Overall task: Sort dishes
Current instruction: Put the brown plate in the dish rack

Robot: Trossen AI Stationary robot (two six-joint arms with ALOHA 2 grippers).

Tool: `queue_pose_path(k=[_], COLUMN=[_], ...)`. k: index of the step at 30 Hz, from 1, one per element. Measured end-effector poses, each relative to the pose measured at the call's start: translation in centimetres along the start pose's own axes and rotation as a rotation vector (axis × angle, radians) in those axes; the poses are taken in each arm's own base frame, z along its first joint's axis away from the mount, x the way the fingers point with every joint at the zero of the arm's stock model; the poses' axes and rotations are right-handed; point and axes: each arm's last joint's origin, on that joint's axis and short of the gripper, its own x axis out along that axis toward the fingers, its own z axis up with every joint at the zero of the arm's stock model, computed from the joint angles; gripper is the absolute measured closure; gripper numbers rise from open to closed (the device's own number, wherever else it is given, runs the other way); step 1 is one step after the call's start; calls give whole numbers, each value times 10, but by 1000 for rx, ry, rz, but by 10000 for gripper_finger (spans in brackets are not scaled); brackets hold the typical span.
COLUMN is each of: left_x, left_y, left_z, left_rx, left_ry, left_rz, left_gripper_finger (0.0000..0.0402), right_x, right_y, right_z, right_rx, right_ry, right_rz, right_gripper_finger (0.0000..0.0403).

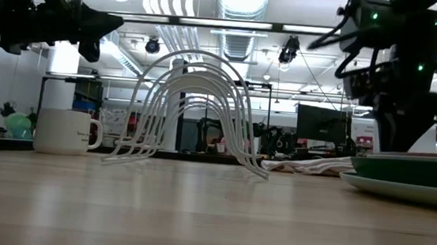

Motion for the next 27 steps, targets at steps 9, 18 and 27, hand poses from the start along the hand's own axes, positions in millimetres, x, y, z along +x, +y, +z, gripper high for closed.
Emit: queue_pose_path(k=[9,18,27], left_x=[0,0,0], left_y=[0,0,0], left_z=[0,0,0], left_rx=[-1,-1,-1], left_ry=[1,1,1], left_rz=[0,0,1], left_gripper_finger=[401,401,401], right_x=[14,6,-10], right_y=[5,2,-3], right_z=[6,3,-3], right_rx=[-46,-34,16], right_ry=[47,18,7], right_rz=[-6,0,3], right_gripper_finger=[339,393,402])
